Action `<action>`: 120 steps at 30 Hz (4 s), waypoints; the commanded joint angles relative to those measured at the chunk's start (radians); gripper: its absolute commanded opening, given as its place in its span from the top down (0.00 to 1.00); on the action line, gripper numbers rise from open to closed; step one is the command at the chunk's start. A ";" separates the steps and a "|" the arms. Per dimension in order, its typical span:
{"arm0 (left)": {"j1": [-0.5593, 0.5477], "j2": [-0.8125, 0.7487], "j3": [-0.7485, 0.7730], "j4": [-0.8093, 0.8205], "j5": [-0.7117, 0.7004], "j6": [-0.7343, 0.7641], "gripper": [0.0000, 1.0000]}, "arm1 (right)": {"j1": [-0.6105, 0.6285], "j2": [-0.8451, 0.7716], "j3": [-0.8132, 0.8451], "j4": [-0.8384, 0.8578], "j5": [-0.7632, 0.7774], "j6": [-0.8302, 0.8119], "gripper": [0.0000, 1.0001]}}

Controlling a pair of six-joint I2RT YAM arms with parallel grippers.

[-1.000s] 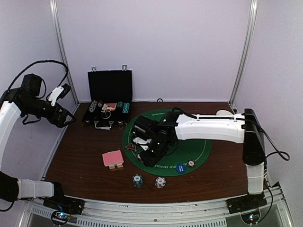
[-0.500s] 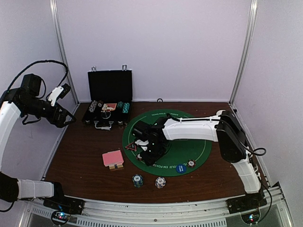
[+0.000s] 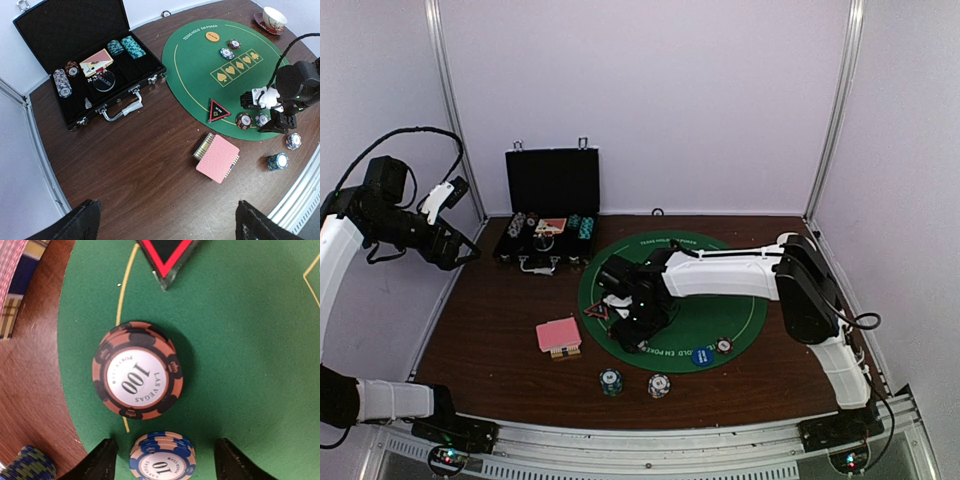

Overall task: Distribute texas hold em gaming equipment
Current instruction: Place the poker chips pile in the dealer area, then pick up the pile of poker chips from the pile of poker chips, then place the poker chips pile in the small blind area.

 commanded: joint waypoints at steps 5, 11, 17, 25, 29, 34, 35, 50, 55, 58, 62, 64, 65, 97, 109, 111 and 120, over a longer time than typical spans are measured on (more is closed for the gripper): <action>0.006 -0.015 0.009 -0.002 0.015 0.011 0.02 | 0.010 -0.216 -0.147 0.022 0.009 0.013 0.18; 0.005 -0.012 0.005 -0.001 0.015 0.013 0.02 | 0.077 -0.343 -0.361 0.064 -0.042 0.052 0.13; 0.006 -0.004 0.009 -0.001 0.020 0.013 0.02 | 0.129 -0.368 -0.457 0.089 -0.074 0.077 0.10; 0.006 -0.006 0.012 -0.002 0.021 0.011 0.02 | 0.137 -0.315 -0.448 0.102 -0.081 0.071 0.15; 0.006 -0.006 0.012 -0.001 0.017 0.011 0.03 | 0.137 -0.288 -0.436 0.096 -0.068 0.061 0.20; 0.006 -0.004 0.011 -0.001 0.018 0.013 0.02 | 0.136 -0.268 -0.417 0.092 -0.060 0.052 0.29; 0.006 -0.005 0.011 -0.003 0.018 0.012 0.02 | 0.136 -0.266 -0.413 0.093 -0.059 0.052 0.31; 0.006 -0.004 0.005 -0.002 0.018 0.014 0.02 | 0.137 -0.269 -0.409 0.080 -0.068 0.052 0.51; 0.006 -0.006 0.006 -0.002 0.017 0.016 0.02 | 0.137 -0.282 -0.404 0.071 -0.075 0.055 0.65; 0.006 -0.006 0.007 -0.002 0.018 0.014 0.02 | 0.137 -0.294 -0.391 0.051 -0.076 0.059 0.77; 0.006 -0.007 0.007 -0.003 0.019 0.013 0.02 | 0.138 -0.323 -0.366 0.018 -0.076 0.063 0.83; 0.005 -0.006 0.007 -0.001 0.020 0.014 0.02 | 0.137 -0.334 -0.350 -0.005 -0.072 0.064 0.86; 0.006 -0.005 0.008 -0.002 0.020 0.013 0.02 | 0.138 -0.337 -0.339 -0.020 -0.067 0.065 0.87; 0.006 0.001 0.018 -0.001 0.035 0.013 0.03 | -0.378 -0.518 -0.716 0.107 0.107 0.131 0.89; 0.005 0.001 0.017 -0.002 0.029 0.015 0.02 | -0.396 -0.500 -0.752 0.145 0.111 0.138 0.42; 0.006 0.003 0.016 -0.001 0.029 0.015 0.02 | -0.395 -0.511 -0.742 0.130 0.112 0.137 0.37; 0.005 0.002 0.017 -0.002 0.031 0.013 0.02 | -0.328 -0.604 -0.604 0.032 0.137 0.134 0.32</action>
